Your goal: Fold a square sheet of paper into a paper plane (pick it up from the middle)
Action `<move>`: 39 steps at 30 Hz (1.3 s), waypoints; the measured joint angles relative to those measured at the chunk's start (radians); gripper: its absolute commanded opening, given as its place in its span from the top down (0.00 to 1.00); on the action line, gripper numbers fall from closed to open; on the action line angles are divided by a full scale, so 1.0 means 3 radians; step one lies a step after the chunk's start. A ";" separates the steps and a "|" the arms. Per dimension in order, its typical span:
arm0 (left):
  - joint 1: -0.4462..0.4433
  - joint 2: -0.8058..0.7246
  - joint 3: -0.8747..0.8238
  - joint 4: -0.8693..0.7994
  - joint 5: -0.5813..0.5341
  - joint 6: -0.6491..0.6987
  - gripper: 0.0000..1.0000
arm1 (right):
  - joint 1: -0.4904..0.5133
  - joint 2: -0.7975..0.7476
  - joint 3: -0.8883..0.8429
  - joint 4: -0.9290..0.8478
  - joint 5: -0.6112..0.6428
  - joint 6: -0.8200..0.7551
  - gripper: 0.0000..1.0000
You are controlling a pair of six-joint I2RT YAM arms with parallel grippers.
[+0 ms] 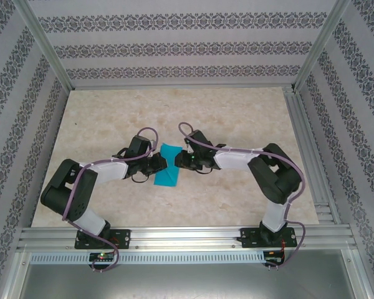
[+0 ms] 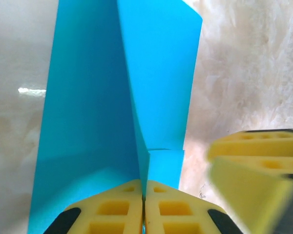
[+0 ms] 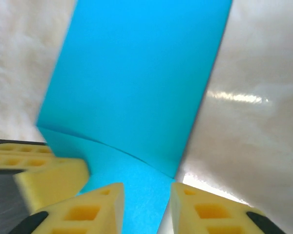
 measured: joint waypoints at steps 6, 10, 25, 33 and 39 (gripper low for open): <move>-0.0008 -0.0332 0.0289 -0.0607 -0.0306 0.0294 0.92 | -0.0245 -0.0792 -0.0214 0.0015 0.0296 -0.0008 0.55; -0.0069 -0.0544 0.0680 -0.1125 -0.0684 0.0532 0.92 | -0.0413 -0.1176 -0.0450 0.0015 0.0504 -0.0024 0.44; -0.0698 -0.0215 0.2200 -0.2879 -0.3231 0.1367 0.92 | -0.0804 -0.2233 -0.1245 -0.0024 0.1083 -0.0262 0.04; -0.0905 0.0908 0.2600 -0.3338 -0.4177 0.1424 0.91 | -0.1031 -0.2393 -0.1373 -0.0034 0.1169 -0.0270 0.02; -0.1055 0.1555 0.2831 -0.3347 -0.4255 0.1434 0.92 | -0.1052 -0.2393 -0.1383 -0.0085 0.1170 -0.0268 0.02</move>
